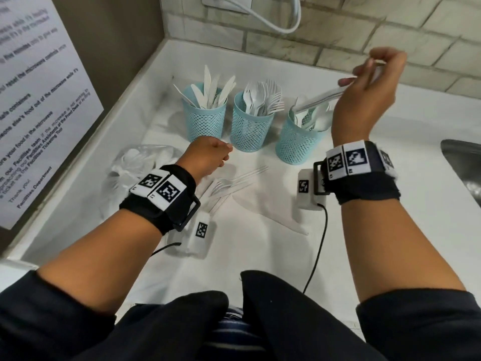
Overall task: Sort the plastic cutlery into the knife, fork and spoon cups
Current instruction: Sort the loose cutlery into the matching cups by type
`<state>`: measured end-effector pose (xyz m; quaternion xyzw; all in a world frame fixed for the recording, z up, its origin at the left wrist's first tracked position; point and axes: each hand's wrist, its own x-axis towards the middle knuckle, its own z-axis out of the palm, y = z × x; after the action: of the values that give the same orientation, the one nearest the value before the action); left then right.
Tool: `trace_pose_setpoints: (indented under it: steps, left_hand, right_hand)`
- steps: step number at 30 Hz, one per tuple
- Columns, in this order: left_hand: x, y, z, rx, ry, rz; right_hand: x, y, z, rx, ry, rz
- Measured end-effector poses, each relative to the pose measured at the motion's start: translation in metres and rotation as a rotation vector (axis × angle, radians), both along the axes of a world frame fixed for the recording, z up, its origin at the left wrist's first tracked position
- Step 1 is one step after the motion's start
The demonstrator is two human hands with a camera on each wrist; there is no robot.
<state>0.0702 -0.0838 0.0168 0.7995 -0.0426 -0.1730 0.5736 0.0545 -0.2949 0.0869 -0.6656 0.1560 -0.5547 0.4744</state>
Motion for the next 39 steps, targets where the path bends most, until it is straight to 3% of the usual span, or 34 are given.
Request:
trace_pose_setpoints:
  steps: [2,5,12,18,19,21,23,24,25,27,31,33,39]
  left_hand:
    - [0.004,0.004,-0.001,0.101,-0.072,-0.004]
    - [0.008,0.01,-0.004,0.237,-0.136,-0.034]
    - [0.006,0.027,0.002,0.563,-0.143,-0.156]
    - [-0.011,0.027,0.001,0.856,-0.228,-0.286]
    - [-0.016,0.026,-0.001,0.895,-0.237,-0.314]
    - [-0.023,0.024,-0.003,0.951,-0.251,-0.362]
    - [-0.029,0.023,-0.006,0.979,-0.23,-0.404]
    - [-0.031,0.023,-0.007,0.986,-0.224,-0.423]
    - [-0.031,0.023,-0.009,0.991,-0.225,-0.437]
    - [-0.032,0.023,-0.011,0.986,-0.226,-0.45]
    - [-0.034,0.023,-0.019,0.953,-0.208,-0.46]
    - [-0.039,0.026,-0.024,0.962,-0.17,-0.467]
    - [-0.051,0.026,-0.021,1.096,-0.164,-0.521]
  right_hand:
    - [-0.001,-0.007,-0.004,-0.046,0.013,-0.04]
    - [0.003,-0.012,-0.023,-0.08,0.096,0.047]
    - [0.008,-0.022,-0.06,-0.468,0.711,-0.041]
    - [0.006,-0.02,-0.054,-0.568,0.863,-0.057]
    - [0.006,-0.019,-0.052,-0.597,0.838,-0.093]
    - [0.004,-0.009,-0.045,-0.684,0.563,-0.146]
    - [-0.001,0.008,-0.037,-0.782,0.31,0.02]
    - [-0.004,0.016,-0.038,-0.807,0.319,0.182]
    - [-0.005,0.024,-0.04,-0.824,0.426,0.344]
    - [-0.007,0.035,-0.052,-0.879,0.819,0.602]
    - [-0.013,0.046,-0.081,-0.929,1.422,0.802]
    - [-0.019,0.048,-0.088,-0.934,1.551,0.838]
    - [-0.032,0.044,-0.09,-0.945,1.618,0.764]
